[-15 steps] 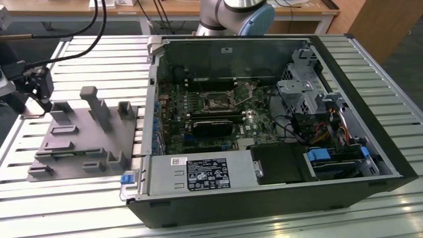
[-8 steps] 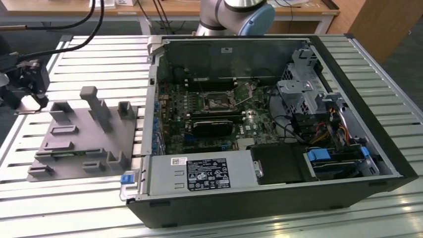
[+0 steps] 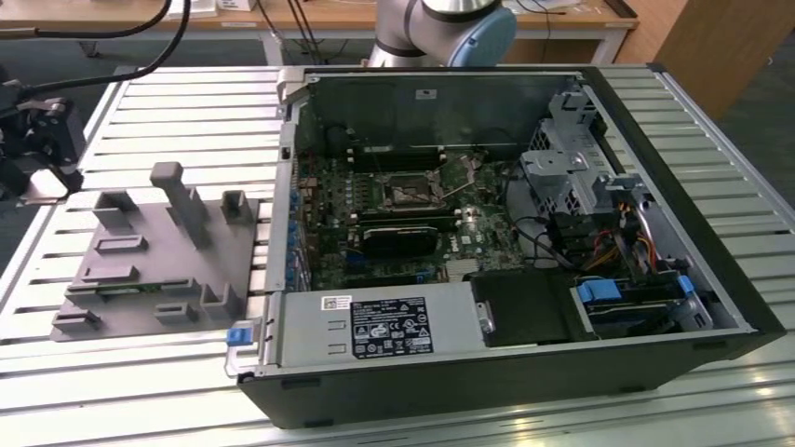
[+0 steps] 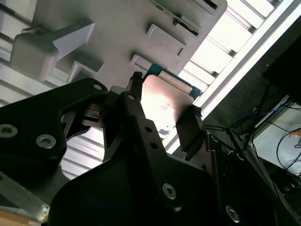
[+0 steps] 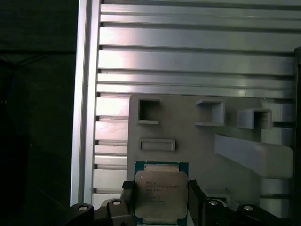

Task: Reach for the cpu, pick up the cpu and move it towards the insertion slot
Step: 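Pick up the cpu and move it towards the insertion slot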

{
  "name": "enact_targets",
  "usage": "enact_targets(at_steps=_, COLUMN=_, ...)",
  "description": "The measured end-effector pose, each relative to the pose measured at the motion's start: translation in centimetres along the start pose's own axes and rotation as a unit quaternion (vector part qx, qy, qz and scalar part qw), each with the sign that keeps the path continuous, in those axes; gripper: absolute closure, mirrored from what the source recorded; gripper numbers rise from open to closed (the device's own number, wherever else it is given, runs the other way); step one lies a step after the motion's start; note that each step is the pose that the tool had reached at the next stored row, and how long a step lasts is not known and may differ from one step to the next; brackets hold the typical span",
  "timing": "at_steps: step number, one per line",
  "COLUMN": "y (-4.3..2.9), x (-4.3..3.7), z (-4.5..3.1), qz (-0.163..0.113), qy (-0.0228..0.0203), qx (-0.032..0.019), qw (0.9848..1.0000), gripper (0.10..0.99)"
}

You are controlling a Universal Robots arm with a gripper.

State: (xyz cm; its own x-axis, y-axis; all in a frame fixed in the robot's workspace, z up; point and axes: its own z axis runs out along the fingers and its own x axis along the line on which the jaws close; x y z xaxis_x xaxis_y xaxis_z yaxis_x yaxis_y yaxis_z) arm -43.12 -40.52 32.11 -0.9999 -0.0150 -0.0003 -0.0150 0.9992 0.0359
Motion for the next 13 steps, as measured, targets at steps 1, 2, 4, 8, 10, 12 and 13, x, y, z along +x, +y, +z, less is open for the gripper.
enact_targets(at_steps=1, y=0.01, x=0.00, z=-0.39, qz=0.000, qy=-0.0001, qx=0.0000, qw=1.0000, gripper=0.545)
enact_targets(at_steps=2, y=0.02, x=0.00, z=-0.62, qz=0.000, qy=-0.0001, qx=0.0000, qw=1.0000, gripper=0.545)
enact_targets(at_steps=4, y=0.04, x=0.00, z=-1.13, qz=0.000, qy=0.0000, qx=0.0000, qw=1.0000, gripper=0.545)
enact_targets(at_steps=8, y=0.08, x=0.00, z=-2.21, qz=0.000, qy=0.0000, qx=0.0000, qw=1.0000, gripper=0.545)
enact_targets(at_steps=10, y=0.10, x=0.00, z=-2.71, qz=0.000, qy=-0.0001, qx=0.0000, qw=1.0000, gripper=0.545)
enact_targets(at_steps=12, y=0.12, x=0.00, z=-3.20, qz=0.000, qy=0.0000, qx=0.0000, qw=1.0000, gripper=0.545)
enact_targets(at_steps=13, y=0.12, x=0.00, z=-3.46, qz=0.000, qy=0.0001, qx=0.0000, qw=1.0000, gripper=0.545)
